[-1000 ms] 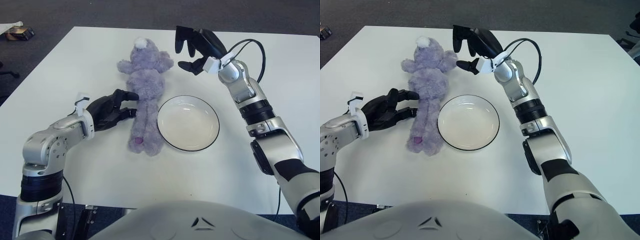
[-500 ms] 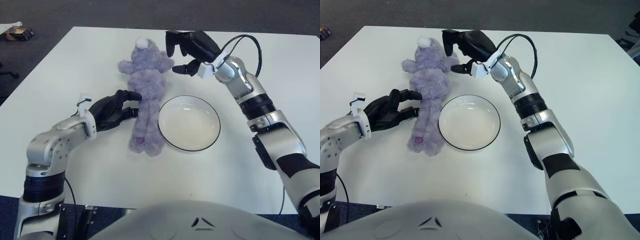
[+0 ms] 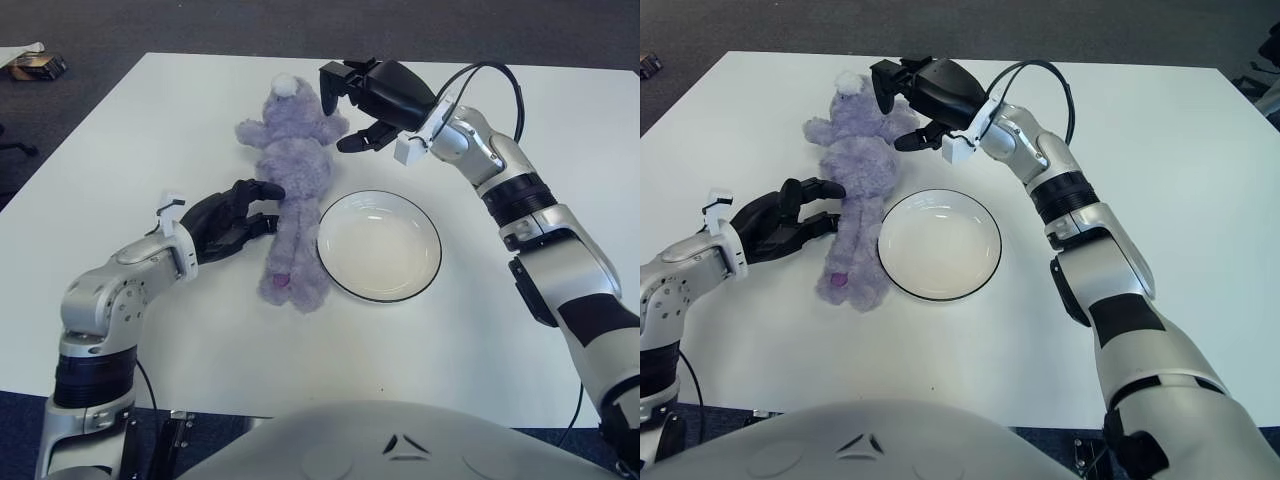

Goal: Put the doll into the plate.

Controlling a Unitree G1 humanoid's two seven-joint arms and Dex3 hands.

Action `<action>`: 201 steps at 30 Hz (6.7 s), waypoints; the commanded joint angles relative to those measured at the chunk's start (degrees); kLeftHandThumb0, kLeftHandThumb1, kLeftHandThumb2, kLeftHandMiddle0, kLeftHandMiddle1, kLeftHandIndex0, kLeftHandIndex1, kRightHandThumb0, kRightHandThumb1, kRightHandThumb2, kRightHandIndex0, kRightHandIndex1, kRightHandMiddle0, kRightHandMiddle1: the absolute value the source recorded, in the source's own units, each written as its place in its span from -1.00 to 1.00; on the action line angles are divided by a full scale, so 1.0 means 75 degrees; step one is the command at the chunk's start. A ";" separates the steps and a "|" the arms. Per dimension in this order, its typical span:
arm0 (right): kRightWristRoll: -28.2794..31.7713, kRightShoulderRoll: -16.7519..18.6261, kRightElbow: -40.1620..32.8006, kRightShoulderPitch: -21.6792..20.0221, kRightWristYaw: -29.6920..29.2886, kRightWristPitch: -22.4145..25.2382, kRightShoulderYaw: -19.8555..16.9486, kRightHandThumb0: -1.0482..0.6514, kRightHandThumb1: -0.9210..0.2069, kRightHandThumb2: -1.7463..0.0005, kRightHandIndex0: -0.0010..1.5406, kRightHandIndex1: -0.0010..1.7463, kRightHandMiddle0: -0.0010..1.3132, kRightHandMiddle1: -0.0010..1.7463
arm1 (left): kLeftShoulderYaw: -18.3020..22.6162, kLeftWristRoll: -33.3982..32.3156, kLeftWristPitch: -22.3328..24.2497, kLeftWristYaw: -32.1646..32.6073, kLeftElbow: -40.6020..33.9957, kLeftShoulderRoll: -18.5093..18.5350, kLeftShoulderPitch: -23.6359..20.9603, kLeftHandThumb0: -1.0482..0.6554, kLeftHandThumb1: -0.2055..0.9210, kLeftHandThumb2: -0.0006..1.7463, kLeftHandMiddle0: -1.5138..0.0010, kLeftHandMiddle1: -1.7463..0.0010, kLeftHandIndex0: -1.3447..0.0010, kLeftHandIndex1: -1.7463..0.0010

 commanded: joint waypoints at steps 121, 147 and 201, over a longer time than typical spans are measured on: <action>-0.2111 0.1292 0.3014 -0.2395 -0.2196 -0.1244 0.2335 -0.08 -0.08 -0.22 -0.98 -0.99 -1.00 -0.76 | -0.0218 0.1305 -0.0183 0.1442 0.0618 -0.0611 -0.0241 -0.22 0.58 -0.02 -0.35 -1.00 0.49 -1.00; -0.1967 0.1570 0.3704 -0.2071 -0.1400 -0.1049 0.2464 0.16 0.05 -0.41 -0.95 -0.99 -1.00 -0.81 | -0.0117 0.1210 0.0305 0.1818 0.0049 -0.0858 -0.0184 -0.22 0.57 -0.02 -0.28 -1.00 0.49 -1.00; -0.2322 0.1799 0.4486 -0.1332 -0.2901 0.0441 0.3176 0.02 -0.26 -0.17 -0.81 0.82 -0.61 0.89 | 0.0072 0.1223 0.0520 0.2066 -0.0436 -0.1183 -0.0159 -0.21 0.72 -0.15 -0.21 -1.00 0.57 -1.00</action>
